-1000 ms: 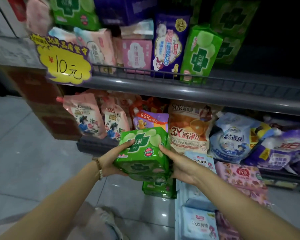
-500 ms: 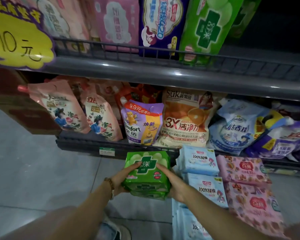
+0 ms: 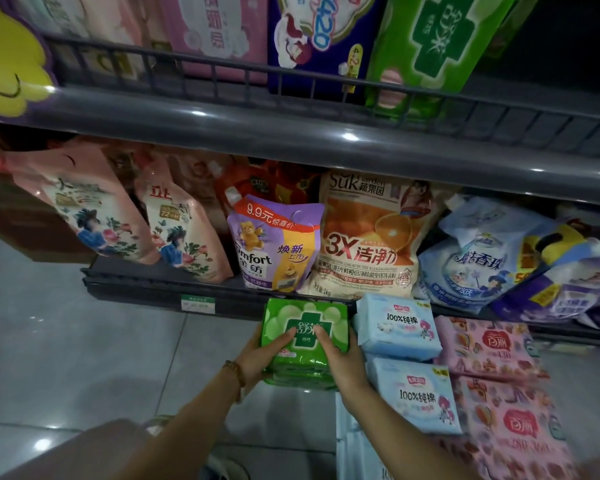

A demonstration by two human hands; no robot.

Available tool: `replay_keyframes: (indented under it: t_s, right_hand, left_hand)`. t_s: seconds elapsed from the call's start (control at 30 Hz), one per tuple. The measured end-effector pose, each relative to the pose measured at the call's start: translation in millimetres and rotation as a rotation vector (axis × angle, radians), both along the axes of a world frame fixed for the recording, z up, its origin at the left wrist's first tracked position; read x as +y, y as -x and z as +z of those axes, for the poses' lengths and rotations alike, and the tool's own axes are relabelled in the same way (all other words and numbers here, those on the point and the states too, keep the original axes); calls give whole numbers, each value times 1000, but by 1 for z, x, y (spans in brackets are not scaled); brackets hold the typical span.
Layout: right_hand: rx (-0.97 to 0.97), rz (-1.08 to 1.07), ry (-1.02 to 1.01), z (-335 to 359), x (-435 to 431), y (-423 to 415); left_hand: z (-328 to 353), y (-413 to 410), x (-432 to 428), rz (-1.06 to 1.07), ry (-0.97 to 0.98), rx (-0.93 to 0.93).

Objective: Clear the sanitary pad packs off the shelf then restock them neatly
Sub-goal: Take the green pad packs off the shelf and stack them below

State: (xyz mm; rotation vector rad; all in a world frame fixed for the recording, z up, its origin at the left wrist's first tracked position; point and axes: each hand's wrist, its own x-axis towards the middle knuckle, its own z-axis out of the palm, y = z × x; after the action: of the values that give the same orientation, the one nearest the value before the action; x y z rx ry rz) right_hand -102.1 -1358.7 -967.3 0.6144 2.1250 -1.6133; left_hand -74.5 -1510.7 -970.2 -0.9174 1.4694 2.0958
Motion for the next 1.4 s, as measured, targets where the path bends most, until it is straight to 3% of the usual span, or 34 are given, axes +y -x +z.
replay_keyframes:
  t_s: [0.27, 0.4, 0.53, 0.63, 0.77, 0.87, 1.0, 1.13, 1.27, 1.4]
  right_hand:
    - [-2, 34, -11, 9, 2, -9]
    - [9, 83, -61, 24, 2, -21]
    - [67, 202, -74, 53, 8, -36]
    - [116, 367, -95, 89, 19, -35]
    - [293, 522, -92, 160, 46, -9]
    - [444, 606, -123, 223, 70, 20]
    - [624, 636, -134, 309, 91, 50]
    - [814, 538, -135, 368, 94, 76]
    - [836, 411, -83, 389, 76, 107]
    - [697, 365, 20, 383, 54, 135]
  left_hand:
    - [21, -1, 1, -57, 111, -49]
    - [41, -8, 1, -97, 261, -51]
    - [74, -11, -4, -229, 423, 71]
    - [112, -12, -8, -280, 654, 214]
    - [187, -4, -7, -372, 865, 420]
    - [250, 14, -4, -474, 1139, 613]
    - [329, 37, 12, -448, 1264, 857]
    - [385, 62, 34, -336, 1248, 1001]
    - [408, 93, 53, -280, 933, 852]
    - [405, 120, 66, -208, 820, 678]
